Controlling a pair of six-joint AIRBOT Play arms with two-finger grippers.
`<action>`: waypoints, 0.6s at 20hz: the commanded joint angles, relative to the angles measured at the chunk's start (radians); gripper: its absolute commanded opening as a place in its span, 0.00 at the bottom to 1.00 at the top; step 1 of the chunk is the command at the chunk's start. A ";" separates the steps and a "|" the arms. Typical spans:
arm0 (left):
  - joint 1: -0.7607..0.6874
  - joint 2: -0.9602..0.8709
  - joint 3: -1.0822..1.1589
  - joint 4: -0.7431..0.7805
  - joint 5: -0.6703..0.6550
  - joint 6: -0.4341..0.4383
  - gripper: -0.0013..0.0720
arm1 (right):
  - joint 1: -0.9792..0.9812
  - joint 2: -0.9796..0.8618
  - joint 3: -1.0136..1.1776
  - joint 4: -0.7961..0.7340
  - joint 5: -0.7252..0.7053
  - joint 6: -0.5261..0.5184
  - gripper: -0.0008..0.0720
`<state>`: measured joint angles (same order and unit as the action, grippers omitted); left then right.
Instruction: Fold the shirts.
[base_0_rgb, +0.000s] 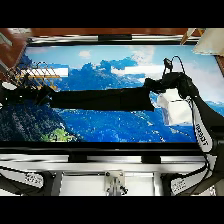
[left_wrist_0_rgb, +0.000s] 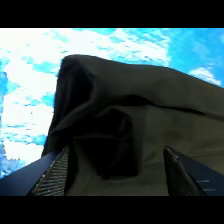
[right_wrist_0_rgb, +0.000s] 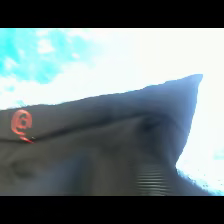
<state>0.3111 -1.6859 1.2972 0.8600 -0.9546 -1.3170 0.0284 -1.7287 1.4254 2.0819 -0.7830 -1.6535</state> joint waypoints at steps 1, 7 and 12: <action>0.010 -0.025 0.023 -0.001 -0.031 -0.010 0.98 | -0.001 -0.012 0.013 -0.070 -0.086 -0.019 0.86; 0.029 0.034 0.108 0.003 -0.166 0.042 0.97 | -0.078 0.011 0.013 -0.146 -0.303 -0.001 0.96; 0.010 0.080 0.109 0.003 -0.241 0.053 0.97 | -0.084 -0.088 0.013 0.107 -0.283 -0.068 0.96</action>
<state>0.3290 -1.6283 1.4002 0.8635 -1.1446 -1.2747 -0.0525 -1.7721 1.4380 2.0670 -1.0504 -1.6924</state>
